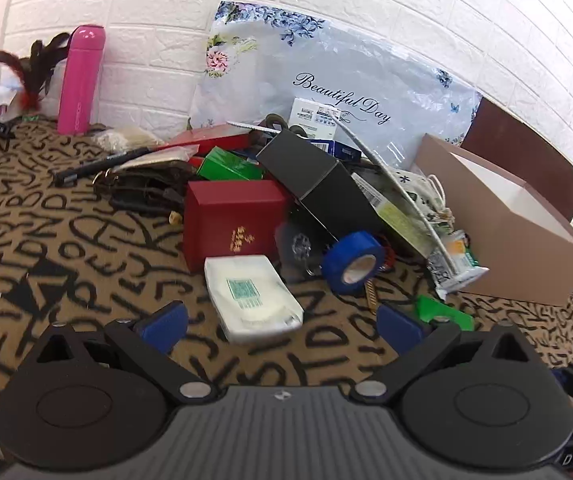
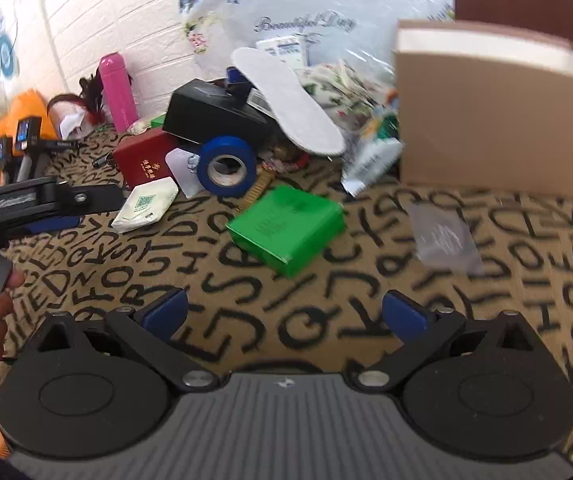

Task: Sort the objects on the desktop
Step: 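Withdraw both tools from the beige box toward the green box and tissue pack, then grasp the green snack box with the right tool while the left tool grasps the white tissue pack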

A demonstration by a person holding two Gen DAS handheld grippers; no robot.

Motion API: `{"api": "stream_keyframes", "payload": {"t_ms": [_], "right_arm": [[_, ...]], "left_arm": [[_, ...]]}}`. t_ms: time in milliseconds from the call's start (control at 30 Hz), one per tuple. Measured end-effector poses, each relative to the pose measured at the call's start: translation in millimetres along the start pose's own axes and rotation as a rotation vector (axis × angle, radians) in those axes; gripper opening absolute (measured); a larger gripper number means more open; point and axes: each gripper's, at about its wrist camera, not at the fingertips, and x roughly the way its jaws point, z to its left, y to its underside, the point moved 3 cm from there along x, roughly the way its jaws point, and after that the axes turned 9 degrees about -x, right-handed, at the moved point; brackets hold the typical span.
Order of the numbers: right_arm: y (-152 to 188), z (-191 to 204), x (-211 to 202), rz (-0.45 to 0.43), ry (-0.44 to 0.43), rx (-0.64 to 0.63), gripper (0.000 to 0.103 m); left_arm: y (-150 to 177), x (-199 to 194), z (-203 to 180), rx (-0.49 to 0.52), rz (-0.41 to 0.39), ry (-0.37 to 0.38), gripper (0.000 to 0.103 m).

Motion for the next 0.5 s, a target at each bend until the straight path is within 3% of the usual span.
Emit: {"api": "stream_keyframes", "payload": {"t_ms": [233,300,500], "right_arm": [[-17,13,25,0.024,0.056,-0.028,0.097],[-22,14,34,0.027,0.086,-0.029,0.089],[-36,15,60,0.040,0.202,-0.033,0.089]], "left_arm": [[-8,26,6,-0.009,0.018,-0.043,0.103],[-9,35,7,-0.010,0.038,-0.055,0.102],[-5,58,14,-0.029,0.093,-0.101,0.097]]}}
